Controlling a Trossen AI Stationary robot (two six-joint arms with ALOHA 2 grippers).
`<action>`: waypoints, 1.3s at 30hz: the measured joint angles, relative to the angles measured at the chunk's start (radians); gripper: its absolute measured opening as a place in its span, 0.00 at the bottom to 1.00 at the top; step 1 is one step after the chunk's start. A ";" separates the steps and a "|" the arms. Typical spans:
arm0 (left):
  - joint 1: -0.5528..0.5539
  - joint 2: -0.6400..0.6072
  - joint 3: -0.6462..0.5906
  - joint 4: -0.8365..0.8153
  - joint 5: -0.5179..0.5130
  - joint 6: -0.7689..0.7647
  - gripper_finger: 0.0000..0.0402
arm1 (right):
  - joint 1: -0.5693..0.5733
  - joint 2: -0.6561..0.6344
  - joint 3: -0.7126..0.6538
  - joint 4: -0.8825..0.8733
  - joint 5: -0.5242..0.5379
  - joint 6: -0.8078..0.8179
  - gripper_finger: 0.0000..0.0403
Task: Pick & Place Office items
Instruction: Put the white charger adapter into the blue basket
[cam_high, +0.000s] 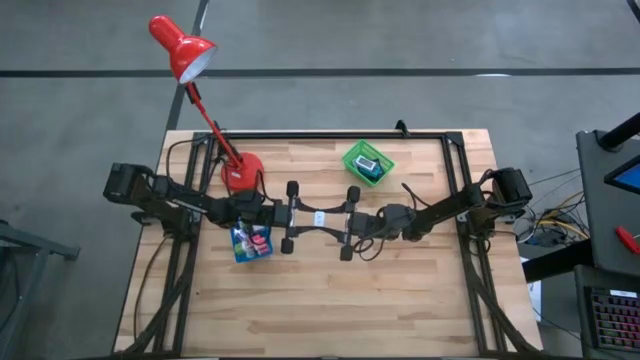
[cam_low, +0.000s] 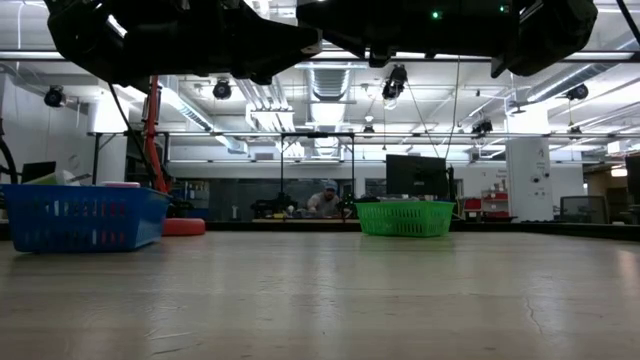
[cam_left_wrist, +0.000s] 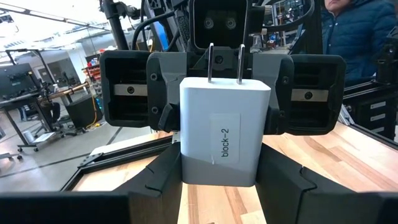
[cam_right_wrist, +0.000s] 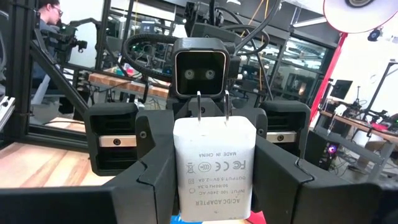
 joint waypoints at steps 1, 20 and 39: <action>0.001 0.000 0.000 0.000 0.000 0.000 0.39 | 0.000 0.000 0.000 0.000 0.000 0.000 0.40; 0.002 0.001 0.002 -0.054 0.007 -0.071 0.52 | -0.001 0.004 0.001 -0.009 -0.027 -0.003 0.40; 0.002 0.002 -0.023 -0.220 -0.051 -0.214 0.83 | -0.001 0.003 0.002 -0.003 -0.017 -0.002 0.40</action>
